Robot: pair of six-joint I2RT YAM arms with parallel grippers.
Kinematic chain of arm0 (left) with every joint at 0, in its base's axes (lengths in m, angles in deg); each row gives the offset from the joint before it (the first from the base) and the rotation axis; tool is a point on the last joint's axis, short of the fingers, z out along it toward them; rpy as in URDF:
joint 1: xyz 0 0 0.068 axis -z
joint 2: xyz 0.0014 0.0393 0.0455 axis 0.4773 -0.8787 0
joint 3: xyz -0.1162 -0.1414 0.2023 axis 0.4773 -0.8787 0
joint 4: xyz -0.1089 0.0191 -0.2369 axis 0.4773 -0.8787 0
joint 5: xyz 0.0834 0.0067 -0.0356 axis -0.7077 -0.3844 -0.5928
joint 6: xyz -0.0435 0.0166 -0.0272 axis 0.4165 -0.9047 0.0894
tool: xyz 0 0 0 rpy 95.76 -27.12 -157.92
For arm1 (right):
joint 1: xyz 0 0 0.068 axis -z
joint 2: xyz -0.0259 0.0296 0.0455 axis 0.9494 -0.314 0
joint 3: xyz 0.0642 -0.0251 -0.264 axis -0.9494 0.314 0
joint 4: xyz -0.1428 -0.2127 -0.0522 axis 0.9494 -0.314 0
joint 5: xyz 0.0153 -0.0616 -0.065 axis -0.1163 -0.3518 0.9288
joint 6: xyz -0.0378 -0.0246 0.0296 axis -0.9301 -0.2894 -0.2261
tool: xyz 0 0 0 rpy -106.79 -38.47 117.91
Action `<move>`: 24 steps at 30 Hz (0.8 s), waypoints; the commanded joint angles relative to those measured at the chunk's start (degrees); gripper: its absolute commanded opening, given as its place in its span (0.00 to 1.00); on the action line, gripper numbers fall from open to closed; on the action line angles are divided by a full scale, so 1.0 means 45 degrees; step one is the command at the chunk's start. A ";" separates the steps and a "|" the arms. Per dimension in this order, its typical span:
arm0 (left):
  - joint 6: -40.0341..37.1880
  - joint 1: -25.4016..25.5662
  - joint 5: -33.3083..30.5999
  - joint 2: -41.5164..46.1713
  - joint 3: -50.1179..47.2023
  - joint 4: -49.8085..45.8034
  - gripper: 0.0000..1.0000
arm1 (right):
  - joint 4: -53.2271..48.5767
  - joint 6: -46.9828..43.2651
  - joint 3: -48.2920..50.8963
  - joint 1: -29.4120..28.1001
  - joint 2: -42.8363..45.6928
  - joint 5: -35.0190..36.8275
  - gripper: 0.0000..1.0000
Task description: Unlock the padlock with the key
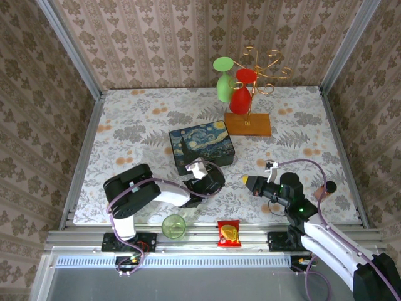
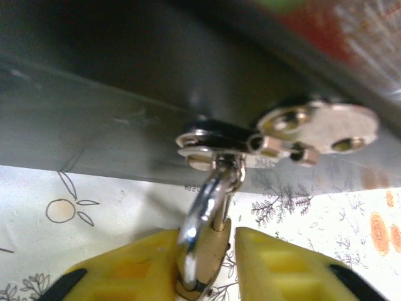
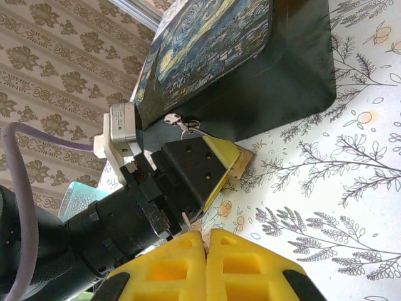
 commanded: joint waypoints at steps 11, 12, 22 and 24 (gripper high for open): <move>-0.1634 -0.0504 0.3151 0.0108 -0.1079 0.2100 0.00 | 0.1635 0.1953 -0.1005 0.0251 -0.4734 -0.1078 0.00; -0.1686 -0.0580 0.3429 0.0186 -0.1236 0.2482 0.00 | 0.1893 0.1936 -0.1208 0.0234 -0.5455 -0.1274 0.00; -0.2280 -0.0998 0.5545 0.0856 -0.2506 0.6459 0.00 | 0.6611 0.2924 -0.1976 0.0261 -0.9520 -0.2634 0.00; -0.1917 -0.0999 0.5679 0.0817 -0.2564 0.6996 0.00 | 0.7160 0.3211 -0.2044 0.0261 -1.0087 -0.2633 0.00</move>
